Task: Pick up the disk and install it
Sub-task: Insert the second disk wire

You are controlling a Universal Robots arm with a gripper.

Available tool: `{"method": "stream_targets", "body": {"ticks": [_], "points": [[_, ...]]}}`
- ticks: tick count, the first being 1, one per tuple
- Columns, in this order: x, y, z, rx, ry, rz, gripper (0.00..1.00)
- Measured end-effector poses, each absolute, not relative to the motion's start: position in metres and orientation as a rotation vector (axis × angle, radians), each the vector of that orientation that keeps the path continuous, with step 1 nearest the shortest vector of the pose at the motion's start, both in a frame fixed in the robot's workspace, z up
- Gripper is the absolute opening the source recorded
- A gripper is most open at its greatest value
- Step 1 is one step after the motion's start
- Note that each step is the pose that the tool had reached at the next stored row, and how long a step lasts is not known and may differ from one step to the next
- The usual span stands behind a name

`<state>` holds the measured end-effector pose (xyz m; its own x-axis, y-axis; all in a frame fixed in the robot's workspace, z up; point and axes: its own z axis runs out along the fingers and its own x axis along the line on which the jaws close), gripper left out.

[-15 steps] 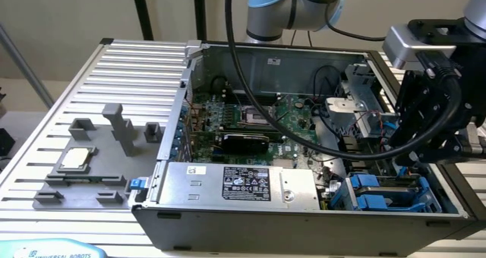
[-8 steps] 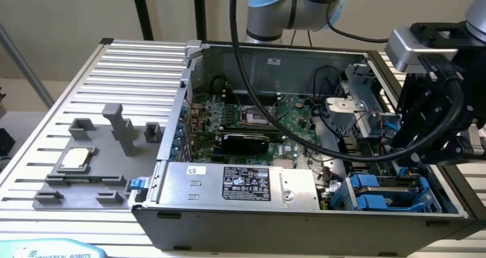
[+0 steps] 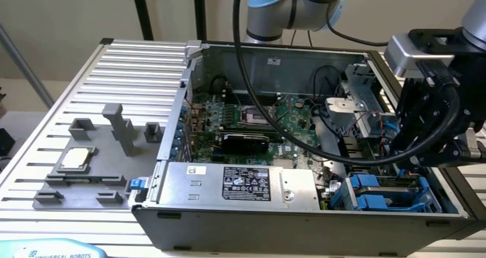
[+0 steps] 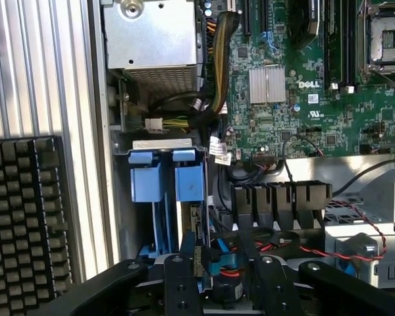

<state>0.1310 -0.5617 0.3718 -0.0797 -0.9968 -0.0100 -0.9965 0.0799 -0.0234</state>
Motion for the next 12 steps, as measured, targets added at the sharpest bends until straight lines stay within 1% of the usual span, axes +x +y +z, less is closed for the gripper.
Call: {"method": "stream_targets", "body": {"ticks": [2, 3, 5, 6, 7, 8, 12], "points": [[0.1313, -0.5614, 0.3713, -2.116, 2.292, -0.019, 0.37], [0.1314, -0.5614, 0.3711, -2.117, 2.293, -0.020, 0.30], [0.1315, -0.5614, 0.3711, -2.117, 2.294, -0.022, 0.30], [0.1315, -0.5614, 0.3711, -2.118, 2.294, -0.022, 0.27], [0.1315, -0.5614, 0.3711, -2.118, 2.294, -0.022, 0.27], [0.1315, -0.5614, 0.3710, -2.118, 2.294, -0.022, 0.20], [0.1291, -0.5613, 0.3708, -2.116, 2.292, -0.025, 0.16]]}}
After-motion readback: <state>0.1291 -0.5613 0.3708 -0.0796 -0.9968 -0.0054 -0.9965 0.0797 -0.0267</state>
